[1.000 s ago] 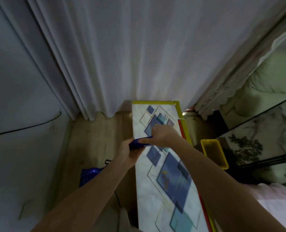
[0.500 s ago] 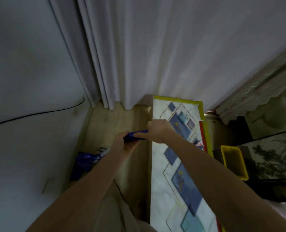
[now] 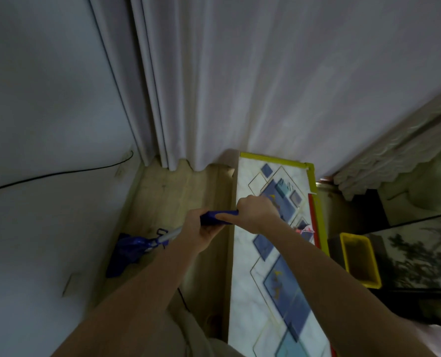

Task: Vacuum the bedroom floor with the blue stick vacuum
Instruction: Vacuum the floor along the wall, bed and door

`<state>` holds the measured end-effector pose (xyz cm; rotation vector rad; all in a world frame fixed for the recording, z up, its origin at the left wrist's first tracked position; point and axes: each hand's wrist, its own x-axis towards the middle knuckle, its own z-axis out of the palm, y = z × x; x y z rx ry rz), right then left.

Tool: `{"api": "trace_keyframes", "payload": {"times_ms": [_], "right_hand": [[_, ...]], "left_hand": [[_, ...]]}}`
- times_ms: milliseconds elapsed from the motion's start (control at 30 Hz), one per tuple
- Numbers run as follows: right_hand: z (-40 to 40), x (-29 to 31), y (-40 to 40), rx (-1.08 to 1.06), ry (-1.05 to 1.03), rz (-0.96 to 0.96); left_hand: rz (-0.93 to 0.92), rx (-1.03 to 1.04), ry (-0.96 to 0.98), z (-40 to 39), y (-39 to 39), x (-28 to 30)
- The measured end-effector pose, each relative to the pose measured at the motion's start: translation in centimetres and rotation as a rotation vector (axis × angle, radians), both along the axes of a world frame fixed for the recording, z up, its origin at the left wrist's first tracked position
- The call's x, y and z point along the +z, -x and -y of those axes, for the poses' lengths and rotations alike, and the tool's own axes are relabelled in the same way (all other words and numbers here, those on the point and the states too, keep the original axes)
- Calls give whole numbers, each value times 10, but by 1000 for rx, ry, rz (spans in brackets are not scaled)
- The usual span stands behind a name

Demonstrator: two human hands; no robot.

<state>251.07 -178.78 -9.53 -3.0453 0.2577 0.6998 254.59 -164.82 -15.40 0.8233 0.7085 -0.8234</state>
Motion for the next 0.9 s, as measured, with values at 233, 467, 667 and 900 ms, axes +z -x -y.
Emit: {"api": "trace_keyframes", "payload": {"times_ms": [233, 467, 667, 900], "right_hand": [[-8, 3, -24, 86, -17, 34], [-4, 2, -8, 92, 20, -2], [-3, -1, 14, 48, 9, -22], [27, 21, 21, 74, 98, 21]], "left_hand": [[-10, 124, 55, -9, -12, 2], [-46, 84, 35, -7, -1, 2], [-31, 18, 1, -2, 13, -1], [-17, -47, 74, 24, 24, 20]]}}
